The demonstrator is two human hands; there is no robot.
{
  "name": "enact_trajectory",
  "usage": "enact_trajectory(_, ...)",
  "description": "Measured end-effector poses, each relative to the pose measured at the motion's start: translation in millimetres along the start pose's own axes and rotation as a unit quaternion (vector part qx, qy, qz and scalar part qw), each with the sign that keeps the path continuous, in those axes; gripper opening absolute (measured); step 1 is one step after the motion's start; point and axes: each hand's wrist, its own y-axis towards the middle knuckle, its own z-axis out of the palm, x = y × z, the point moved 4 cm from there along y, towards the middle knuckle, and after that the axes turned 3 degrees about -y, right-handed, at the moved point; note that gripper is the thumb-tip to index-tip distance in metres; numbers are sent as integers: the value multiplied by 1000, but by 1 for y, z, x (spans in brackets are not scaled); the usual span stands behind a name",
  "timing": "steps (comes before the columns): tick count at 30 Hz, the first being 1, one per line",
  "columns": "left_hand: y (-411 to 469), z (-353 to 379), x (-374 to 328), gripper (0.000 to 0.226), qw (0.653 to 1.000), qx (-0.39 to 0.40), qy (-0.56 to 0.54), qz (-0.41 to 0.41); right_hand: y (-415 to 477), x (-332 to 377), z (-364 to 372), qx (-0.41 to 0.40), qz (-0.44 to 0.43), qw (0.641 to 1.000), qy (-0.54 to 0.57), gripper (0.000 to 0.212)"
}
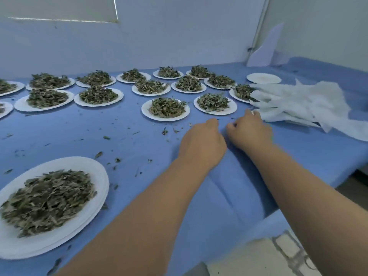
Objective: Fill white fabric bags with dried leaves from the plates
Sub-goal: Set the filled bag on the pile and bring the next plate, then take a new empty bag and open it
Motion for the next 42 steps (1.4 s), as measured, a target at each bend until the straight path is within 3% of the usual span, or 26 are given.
enact_trajectory(3,18,7,-4,44,999,8,-28,40,27,-18,2,-4,45,999,-21,56)
enact_trajectory(9,29,16,6,46,997,15,-69,20,53,-23,12,35,62,997,-40,40)
enact_trajectory(13,28,13,11,45,995,6,-101,-2,52,-23,-6,-63,25,998,-11,17)
enact_trajectory(18,22,9,20,41,990,-17,-134,-38,45,-21,-16,-192,-24,979,65,29)
enact_trajectory(22,21,11,18,42,989,-18,-140,-32,39,-10,-12,-200,-103,968,110,24)
enact_trajectory(28,24,8,25,61,978,-31,-204,-42,10,20,-29,-240,-189,916,261,7)
enact_trajectory(33,27,-13,29,79,948,-88,-300,-59,-13,61,-60,-173,-219,846,453,12)
enact_trajectory(35,24,-28,33,69,930,-155,-326,-74,-17,83,-65,-123,-250,821,498,11)
enact_trajectory(38,16,-57,46,29,899,-278,-321,-112,-17,114,-65,-55,-270,793,544,14)
enact_trajectory(40,14,-74,54,7,889,-317,-310,-111,-17,130,-64,-38,-274,783,558,19)
enact_trajectory(42,13,-86,62,12,889,-330,-302,-99,-18,141,-63,-39,-287,772,565,21)
